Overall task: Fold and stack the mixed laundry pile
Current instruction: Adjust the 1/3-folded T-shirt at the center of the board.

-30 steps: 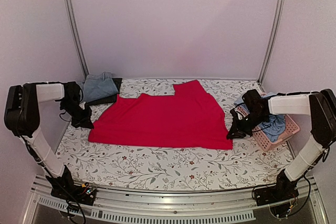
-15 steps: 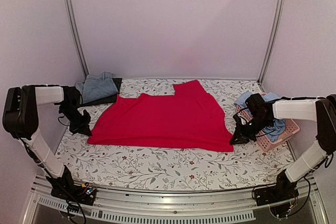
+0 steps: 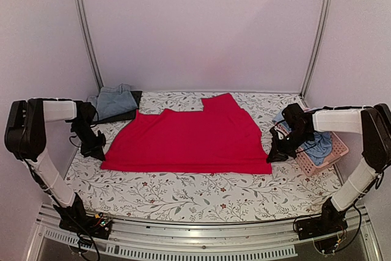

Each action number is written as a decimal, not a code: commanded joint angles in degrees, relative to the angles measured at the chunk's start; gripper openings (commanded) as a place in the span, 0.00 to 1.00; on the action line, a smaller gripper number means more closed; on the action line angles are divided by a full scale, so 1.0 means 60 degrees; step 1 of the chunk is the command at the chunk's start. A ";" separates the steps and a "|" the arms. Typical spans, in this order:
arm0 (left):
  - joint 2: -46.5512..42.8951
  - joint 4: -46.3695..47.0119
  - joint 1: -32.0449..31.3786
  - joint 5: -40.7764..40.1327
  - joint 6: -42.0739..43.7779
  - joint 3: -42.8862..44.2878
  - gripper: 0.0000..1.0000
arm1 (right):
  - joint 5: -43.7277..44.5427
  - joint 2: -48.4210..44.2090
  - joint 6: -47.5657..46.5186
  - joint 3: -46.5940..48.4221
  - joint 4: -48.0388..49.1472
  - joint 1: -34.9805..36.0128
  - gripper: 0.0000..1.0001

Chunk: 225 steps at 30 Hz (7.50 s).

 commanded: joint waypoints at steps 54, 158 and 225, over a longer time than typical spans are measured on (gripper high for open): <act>0.1067 0.1388 -0.3448 0.0660 0.2663 0.2944 0.56 | 0.0401 0.3287 -0.2313 0.5726 -0.0296 0.0466 0.00; 0.1191 0.1692 -0.3691 0.0272 0.4228 0.1793 0.18 | -0.0854 0.3090 -0.0982 0.0527 0.0750 0.2072 0.45; -0.0301 0.3656 -0.0743 0.2226 -0.2208 -0.1763 0.86 | -0.0786 0.3231 -0.1180 0.1473 0.0419 0.2072 0.45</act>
